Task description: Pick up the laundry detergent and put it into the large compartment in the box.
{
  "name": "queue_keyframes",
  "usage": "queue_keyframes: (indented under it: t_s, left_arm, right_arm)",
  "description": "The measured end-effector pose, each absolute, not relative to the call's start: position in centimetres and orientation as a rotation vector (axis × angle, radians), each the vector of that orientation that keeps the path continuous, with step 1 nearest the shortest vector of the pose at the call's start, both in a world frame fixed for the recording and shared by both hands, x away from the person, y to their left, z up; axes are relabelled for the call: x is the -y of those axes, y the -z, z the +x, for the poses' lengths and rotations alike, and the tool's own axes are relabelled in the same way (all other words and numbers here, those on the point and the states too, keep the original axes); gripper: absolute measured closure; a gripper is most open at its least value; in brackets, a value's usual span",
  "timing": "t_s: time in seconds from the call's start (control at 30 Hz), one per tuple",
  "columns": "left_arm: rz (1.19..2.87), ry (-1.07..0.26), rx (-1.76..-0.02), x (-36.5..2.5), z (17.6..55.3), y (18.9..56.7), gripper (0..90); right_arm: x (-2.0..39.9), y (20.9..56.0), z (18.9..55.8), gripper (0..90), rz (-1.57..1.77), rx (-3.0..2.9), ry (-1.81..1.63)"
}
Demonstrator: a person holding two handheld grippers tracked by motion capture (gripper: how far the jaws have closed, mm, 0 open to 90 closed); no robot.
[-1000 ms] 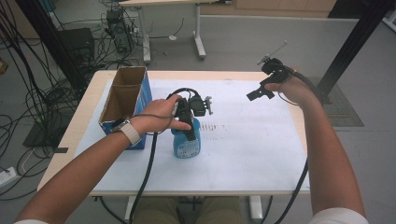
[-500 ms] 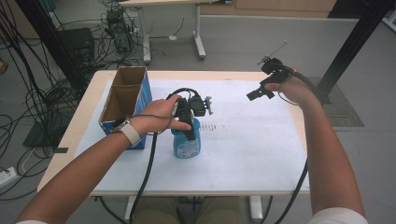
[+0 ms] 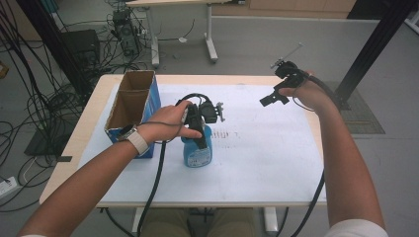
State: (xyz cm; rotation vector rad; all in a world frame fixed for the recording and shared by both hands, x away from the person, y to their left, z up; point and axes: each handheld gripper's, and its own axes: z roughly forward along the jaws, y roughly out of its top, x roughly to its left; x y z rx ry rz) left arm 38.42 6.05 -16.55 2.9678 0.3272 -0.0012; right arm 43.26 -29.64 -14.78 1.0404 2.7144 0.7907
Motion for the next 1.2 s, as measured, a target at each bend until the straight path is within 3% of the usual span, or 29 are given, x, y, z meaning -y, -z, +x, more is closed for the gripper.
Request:
queue_keyframes:
  t_s: [0.57, 1.2]
  left_arm:
    - [2.964, -0.001, -0.332, -6.1, 38.4, 16.5, 39.4]
    - [2.942, -0.045, -0.534, -6.1, 37.4, 15.1, 39.0]
  right_arm:
    - [30.0, 14.8, 43.0, 10.7, 1.048, -2.710, -0.794]
    - [30.4, 14.7, 42.4, 10.8, 1.036, -2.694, -0.821]
